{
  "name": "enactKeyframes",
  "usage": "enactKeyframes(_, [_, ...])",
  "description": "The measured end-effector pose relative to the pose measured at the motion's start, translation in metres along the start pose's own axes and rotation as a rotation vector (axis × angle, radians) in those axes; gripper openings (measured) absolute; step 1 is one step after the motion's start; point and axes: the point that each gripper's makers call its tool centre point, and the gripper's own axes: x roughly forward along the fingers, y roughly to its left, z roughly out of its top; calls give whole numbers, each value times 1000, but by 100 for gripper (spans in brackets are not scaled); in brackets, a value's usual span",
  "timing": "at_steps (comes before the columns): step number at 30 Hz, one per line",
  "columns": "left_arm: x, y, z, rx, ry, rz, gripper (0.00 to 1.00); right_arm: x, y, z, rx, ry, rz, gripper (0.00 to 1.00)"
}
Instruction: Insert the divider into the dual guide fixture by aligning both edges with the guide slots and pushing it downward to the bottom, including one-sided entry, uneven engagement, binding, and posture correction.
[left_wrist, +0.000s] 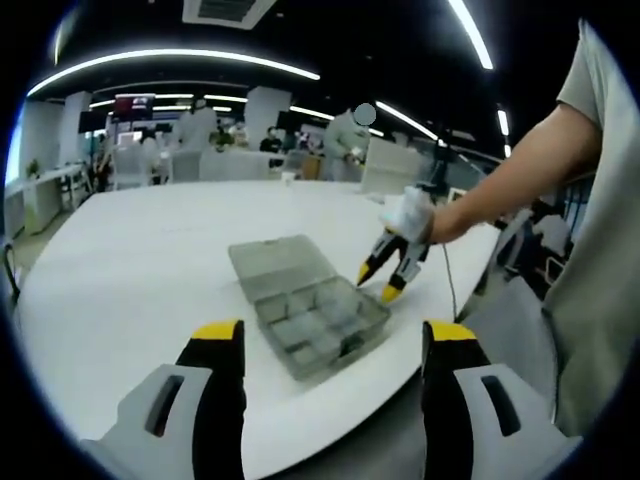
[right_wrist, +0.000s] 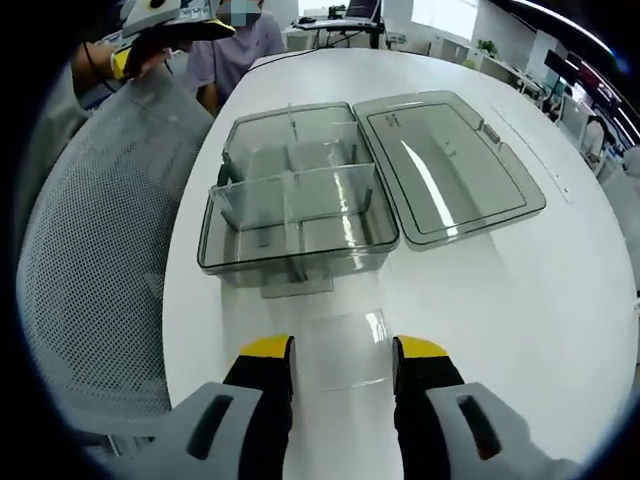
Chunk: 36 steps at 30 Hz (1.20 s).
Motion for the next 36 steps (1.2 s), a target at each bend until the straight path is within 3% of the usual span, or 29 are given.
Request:
enactKeyframes(18, [1, 1, -5, -9, 23, -5, 69, 3, -3, -3, -74, 21, 28, 29])
enactKeyframes(36, [0, -2, -5, 3, 21, -15, 69, -3, 2, -10, -77, 60, 9, 27])
